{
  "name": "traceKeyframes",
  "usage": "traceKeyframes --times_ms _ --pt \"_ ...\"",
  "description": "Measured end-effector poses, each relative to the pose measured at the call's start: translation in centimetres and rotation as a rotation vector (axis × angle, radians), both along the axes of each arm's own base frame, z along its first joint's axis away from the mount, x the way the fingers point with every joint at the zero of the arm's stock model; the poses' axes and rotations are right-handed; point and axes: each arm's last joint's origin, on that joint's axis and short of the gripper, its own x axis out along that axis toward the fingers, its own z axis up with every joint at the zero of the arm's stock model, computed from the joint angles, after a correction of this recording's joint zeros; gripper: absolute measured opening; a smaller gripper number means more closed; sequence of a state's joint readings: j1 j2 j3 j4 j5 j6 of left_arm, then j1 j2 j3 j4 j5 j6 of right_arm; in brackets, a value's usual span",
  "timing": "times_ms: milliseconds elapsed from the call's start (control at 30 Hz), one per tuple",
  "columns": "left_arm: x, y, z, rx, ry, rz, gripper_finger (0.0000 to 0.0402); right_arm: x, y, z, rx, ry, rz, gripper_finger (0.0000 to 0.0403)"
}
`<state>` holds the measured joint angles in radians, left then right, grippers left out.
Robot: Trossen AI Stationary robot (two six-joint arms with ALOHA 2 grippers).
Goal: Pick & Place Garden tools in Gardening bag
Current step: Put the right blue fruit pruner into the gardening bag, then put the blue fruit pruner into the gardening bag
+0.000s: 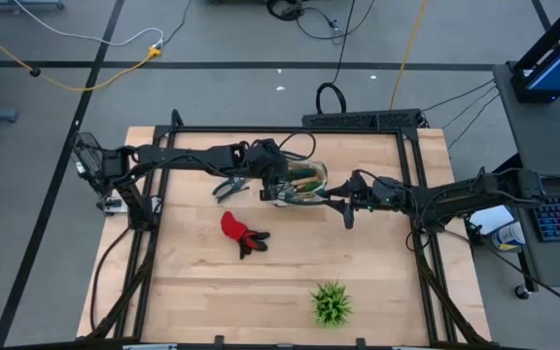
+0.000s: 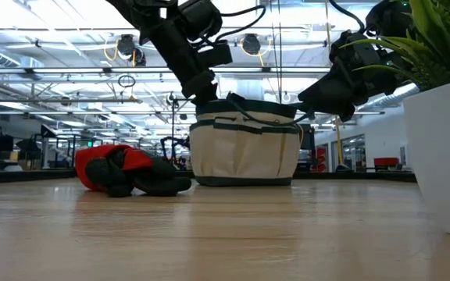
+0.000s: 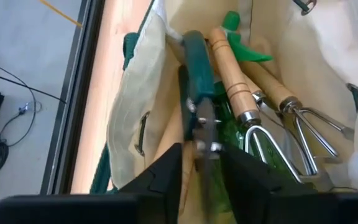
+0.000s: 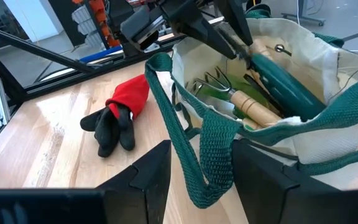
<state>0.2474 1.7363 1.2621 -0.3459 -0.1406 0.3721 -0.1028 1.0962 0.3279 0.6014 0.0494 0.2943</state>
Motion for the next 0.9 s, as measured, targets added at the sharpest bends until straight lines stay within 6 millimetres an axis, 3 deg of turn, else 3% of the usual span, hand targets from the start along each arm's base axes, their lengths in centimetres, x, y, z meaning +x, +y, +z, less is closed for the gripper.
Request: traceKeyframes --times_ms 167,633,900 --pt "0.0 0.0 0.0 0.000 -0.002 0.000 0.0152 0.0 0.0 0.0 0.000 0.000 0.000 0.0157" --pt "0.1 -1.2 1.7 0.095 -0.075 0.023 0.0156 0.0 0.0 0.0 0.001 0.006 0.001 0.0157" --pt "-1.3 -2.0 4.4 0.106 -0.124 0.020 0.0157 0.0 0.0 0.0 0.001 0.009 0.001 0.0157"
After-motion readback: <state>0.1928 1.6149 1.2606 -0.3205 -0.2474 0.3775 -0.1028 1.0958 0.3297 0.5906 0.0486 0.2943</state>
